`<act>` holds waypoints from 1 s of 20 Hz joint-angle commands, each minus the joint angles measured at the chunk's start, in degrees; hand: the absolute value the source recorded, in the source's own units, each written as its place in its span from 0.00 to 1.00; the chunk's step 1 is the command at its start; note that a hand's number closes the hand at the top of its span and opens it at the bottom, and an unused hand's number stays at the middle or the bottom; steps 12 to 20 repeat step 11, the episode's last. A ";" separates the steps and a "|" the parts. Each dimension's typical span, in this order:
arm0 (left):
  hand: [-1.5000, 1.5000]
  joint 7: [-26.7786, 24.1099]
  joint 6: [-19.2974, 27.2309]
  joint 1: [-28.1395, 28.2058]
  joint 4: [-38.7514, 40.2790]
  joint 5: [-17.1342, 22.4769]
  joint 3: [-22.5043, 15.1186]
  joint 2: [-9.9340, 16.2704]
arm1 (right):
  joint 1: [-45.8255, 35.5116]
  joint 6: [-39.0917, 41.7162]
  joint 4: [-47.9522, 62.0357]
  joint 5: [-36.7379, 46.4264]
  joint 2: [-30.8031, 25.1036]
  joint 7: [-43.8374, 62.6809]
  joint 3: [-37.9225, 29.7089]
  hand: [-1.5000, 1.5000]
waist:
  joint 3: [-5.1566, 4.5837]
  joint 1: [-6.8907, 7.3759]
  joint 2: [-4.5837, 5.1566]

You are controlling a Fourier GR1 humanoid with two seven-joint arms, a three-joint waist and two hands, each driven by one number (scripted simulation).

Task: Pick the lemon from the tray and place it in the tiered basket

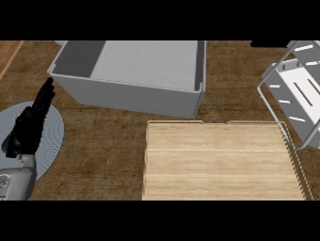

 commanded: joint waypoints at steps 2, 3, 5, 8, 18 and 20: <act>0.50 0.79 0.16 -1.25 -0.59 -0.23 -0.13 -0.39 | 0.35 8.49 8.90 -1.61 -9.83 -0.10 -3.28 0.00 | 0.07 0.32 0.19; 0.50 -2.75 0.82 0.36 2.34 -0.71 0.15 -0.77 | 4.49 10.27 10.45 -2.27 -11.21 -5.23 -4.43 0.00 | 0.11 -0.32 0.31; 0.50 -1.07 0.09 -2.23 2.27 -0.26 0.22 -0.41 | 5.66 11.59 13.61 -2.13 -13.24 -9.30 -5.10 0.00 | 0.24 0.05 0.58; 0.50 -2.27 0.01 -1.42 3.31 0.49 1.37 -0.25 | 10.26 13.03 16.69 -2.57 -14.72 -15.97 -6.45 0.00 | 0.30 -0.12 0.59; 0.50 -1.21 -0.01 -0.67 1.41 -0.86 -0.91 -1.22 | 11.91 16.63 19.76 -4.53 -15.99 -18.80 -8.63 0.00 | 0.39 -0.05 0.41; 0.50 -1.21 -0.01 -0.67 1.41 -0.86 -0.91 -1.22 | 11.91 16.63 19.76 -4.53 -15.99 -18.80 -8.63 0.00 | 0.39 -0.05 0.41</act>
